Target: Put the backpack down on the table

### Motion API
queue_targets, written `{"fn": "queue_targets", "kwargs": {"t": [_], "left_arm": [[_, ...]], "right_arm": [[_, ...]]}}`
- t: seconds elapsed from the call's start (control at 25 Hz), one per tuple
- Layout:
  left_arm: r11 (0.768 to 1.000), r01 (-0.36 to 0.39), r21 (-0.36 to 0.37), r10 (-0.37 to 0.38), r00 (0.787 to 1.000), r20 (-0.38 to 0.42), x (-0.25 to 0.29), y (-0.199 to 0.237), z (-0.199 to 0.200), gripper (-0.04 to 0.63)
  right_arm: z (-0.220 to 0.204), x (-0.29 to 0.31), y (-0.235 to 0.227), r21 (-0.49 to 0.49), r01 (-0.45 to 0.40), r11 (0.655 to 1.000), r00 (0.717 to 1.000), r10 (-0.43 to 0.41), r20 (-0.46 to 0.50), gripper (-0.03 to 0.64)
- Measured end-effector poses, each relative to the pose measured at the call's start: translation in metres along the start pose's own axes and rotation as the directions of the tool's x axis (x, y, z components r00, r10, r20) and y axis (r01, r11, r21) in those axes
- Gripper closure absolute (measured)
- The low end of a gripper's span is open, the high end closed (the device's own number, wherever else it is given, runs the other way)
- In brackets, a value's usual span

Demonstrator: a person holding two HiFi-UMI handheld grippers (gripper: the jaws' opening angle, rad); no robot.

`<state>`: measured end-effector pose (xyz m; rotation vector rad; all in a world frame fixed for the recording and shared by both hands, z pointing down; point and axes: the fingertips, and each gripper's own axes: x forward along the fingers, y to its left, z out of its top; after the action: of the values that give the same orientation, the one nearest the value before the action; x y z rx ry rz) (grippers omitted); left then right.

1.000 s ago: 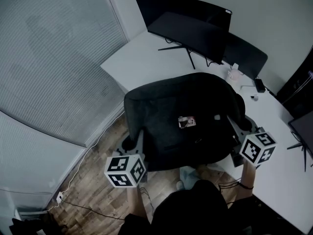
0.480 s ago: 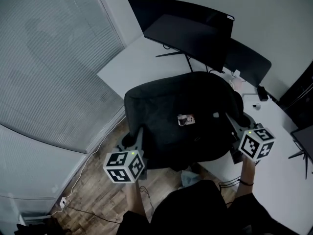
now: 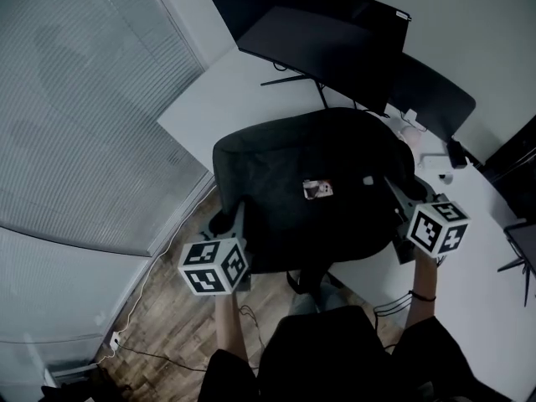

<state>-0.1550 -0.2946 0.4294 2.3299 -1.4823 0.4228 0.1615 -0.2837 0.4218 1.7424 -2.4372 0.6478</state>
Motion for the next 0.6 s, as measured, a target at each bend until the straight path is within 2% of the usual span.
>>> {"fn": "queue_targets", "kwargs": {"t": [0.6], "left_arm": [[0.998, -0.011, -0.059, 0.004, 0.994, -0.108, 0.088, 0.029, -0.038, 0.535]], "right_arm": [[-0.035, 0.070, -0.039, 0.021, 0.062, 0.998, 0.993, -0.060, -0.098, 0.502]]}}
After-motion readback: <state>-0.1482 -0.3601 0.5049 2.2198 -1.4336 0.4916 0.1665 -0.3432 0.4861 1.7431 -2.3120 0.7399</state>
